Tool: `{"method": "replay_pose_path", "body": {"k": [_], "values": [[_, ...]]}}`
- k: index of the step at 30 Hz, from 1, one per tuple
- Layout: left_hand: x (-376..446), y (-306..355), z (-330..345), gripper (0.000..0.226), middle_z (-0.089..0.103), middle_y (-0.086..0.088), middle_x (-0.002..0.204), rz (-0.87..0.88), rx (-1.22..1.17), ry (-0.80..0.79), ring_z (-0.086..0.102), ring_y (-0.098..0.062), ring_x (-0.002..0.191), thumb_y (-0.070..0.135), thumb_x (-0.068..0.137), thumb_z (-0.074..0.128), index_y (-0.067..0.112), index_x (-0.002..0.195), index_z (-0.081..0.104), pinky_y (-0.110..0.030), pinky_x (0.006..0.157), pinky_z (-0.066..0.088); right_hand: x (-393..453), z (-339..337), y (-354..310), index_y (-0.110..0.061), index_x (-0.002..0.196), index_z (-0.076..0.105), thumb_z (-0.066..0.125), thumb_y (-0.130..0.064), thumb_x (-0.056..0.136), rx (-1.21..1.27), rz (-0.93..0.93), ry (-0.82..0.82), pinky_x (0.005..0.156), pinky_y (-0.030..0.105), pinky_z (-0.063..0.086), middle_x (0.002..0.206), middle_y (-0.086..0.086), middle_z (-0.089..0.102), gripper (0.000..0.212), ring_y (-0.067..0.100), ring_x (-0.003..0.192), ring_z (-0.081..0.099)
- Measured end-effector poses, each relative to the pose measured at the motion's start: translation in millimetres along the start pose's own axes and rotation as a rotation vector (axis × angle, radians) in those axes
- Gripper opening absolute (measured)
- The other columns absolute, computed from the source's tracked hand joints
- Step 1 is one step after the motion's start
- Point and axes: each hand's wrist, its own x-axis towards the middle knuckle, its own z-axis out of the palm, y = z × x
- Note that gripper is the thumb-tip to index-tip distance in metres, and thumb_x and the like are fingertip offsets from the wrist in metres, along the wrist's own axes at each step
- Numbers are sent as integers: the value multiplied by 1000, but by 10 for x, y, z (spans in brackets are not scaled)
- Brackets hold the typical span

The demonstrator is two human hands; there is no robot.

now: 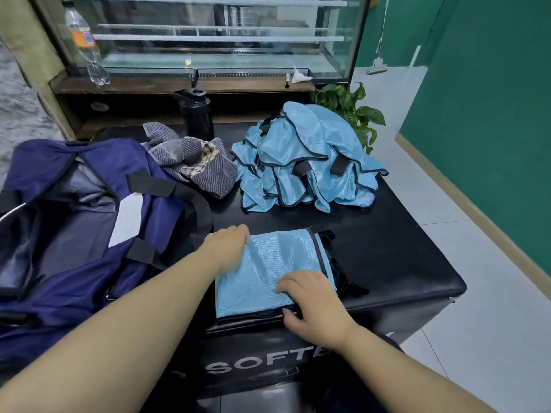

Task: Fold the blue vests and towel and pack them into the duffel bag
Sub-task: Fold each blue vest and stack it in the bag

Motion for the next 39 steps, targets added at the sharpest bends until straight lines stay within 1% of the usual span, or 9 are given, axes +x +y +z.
{"method": "replay_pose_path", "body": {"k": [10, 14, 17, 21, 23, 28, 31, 35, 39], "values": [[-69, -125, 37, 20, 41, 7, 87, -46, 207, 94, 46, -17, 81, 9, 92, 43, 28, 92, 37, -30, 76, 26, 176, -112, 256, -21, 94, 49, 49, -12, 77, -26, -148, -101, 85, 37, 42, 97, -6, 58, 19, 20, 89, 52], [-274, -181, 11, 23, 47, 11, 92, -125, 228, 67, 52, -15, 93, 16, 90, 44, 39, 93, 45, -29, 82, 24, 346, -125, 471, -27, 92, 60, 59, -14, 78, -222, -192, 59, 96, 35, 31, 110, -7, 62, 20, 17, 106, 48], [-499, -245, 52, 16, 53, 15, 79, -137, 55, 12, 49, -12, 86, 24, 89, 50, 40, 87, 50, -25, 82, 21, 427, -104, 509, -30, 83, 72, 78, -6, 65, -292, 2, 193, 81, 38, 38, 101, 1, 64, 31, 22, 95, 47], [-823, -367, 230, 9, 66, 23, 80, -74, -404, -62, 59, -1, 90, 35, 88, 63, 43, 86, 63, -21, 94, 36, 418, -49, 439, -23, 94, 76, 76, 5, 66, -156, 154, 112, 60, 31, 45, 85, 5, 58, 40, 27, 71, 56], [-925, -436, 324, 20, 67, 32, 89, 0, -565, -43, 61, 5, 95, 26, 90, 63, 44, 95, 70, -19, 97, 42, 337, -56, 394, -18, 111, 71, 64, 5, 79, -47, 194, 76, 73, 36, 51, 97, 7, 60, 40, 27, 83, 56], [-1032, -474, 458, 84, 57, 8, 109, 123, -717, 108, 51, -2, 100, -9, 82, 61, 72, 98, 53, -10, 92, 35, -27, -140, 345, -30, 136, 51, 49, -9, 88, 81, 127, -51, 108, 27, 35, 147, -3, 34, 52, 14, 126, 40], [-1035, -440, 516, 70, 44, 32, 123, 72, -757, 143, 49, 0, 113, 4, 83, 71, 70, 99, 55, -20, 103, 33, -145, -208, 275, -39, 138, 43, 48, -19, 84, 69, 56, -119, 113, 19, 19, 156, -4, 17, 59, 8, 142, 19], [-1046, -383, 499, 75, 22, 66, 115, 69, -565, 145, 39, 4, 116, 20, 87, 68, 87, 94, 35, -17, 104, 20, -155, -197, 251, -36, 132, 51, 52, -30, 79, -38, -51, -115, 114, 31, 22, 154, -4, 28, 53, 17, 143, 21], [-1029, -383, 516, 80, 25, 67, 110, 51, -552, 154, 42, 3, 115, 15, 89, 66, 88, 92, 33, -17, 108, 24, -163, -146, 308, -38, 130, 49, 56, -37, 75, -132, -95, -177, 113, 40, 20, 153, -11, 31, 56, 18, 145, 19]]}}
